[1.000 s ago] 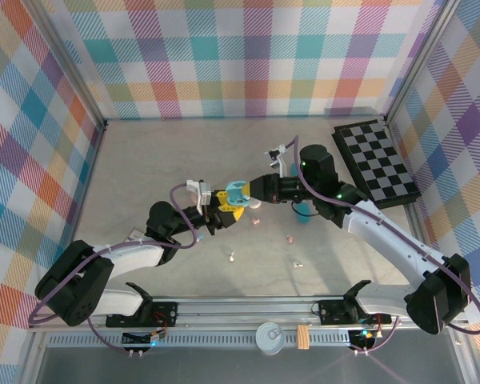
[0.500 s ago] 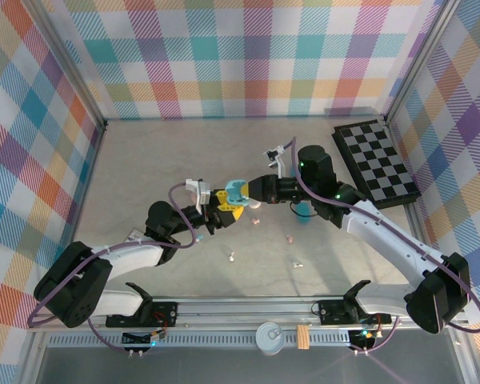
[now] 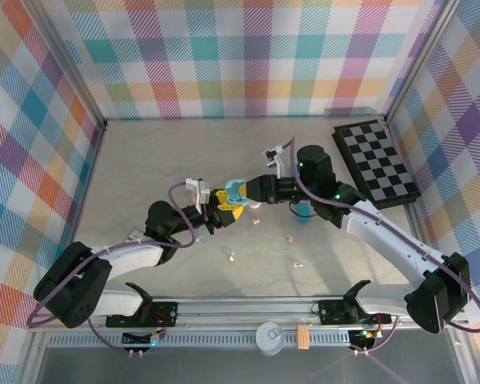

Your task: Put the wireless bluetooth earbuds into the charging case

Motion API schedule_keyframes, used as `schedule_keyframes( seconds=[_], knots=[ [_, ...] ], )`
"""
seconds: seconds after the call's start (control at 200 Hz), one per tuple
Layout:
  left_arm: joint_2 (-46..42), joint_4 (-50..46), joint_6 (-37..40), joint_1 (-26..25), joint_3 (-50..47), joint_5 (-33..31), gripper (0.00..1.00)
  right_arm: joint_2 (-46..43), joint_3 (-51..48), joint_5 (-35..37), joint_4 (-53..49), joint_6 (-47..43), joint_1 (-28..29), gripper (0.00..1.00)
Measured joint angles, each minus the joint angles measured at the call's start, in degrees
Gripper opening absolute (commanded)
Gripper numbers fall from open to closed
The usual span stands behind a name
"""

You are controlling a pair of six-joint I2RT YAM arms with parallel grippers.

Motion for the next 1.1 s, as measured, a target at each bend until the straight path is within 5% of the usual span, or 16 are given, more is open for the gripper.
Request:
schedule_keyframes(
  seconds=[0.52, 0.925, 1.1],
  knots=[
    [-0.87, 0.50, 0.02, 0.00, 0.00, 0.33, 0.27, -2.45, 1.40, 5.05, -6.69, -3.21, 0.42, 0.60],
    [-1.36, 0.46, 0.72, 0.09, -0.02, 0.02, 0.27, -8.48, 1.25, 5.16, -9.09, -7.26, 0.42, 0.65],
    [-4.61, 0.46, 1.18, 1.73, -0.50, -0.68, 0.27, -16.68, -2.67, 11.91, -9.86, -7.19, 0.00, 0.64]
  ],
)
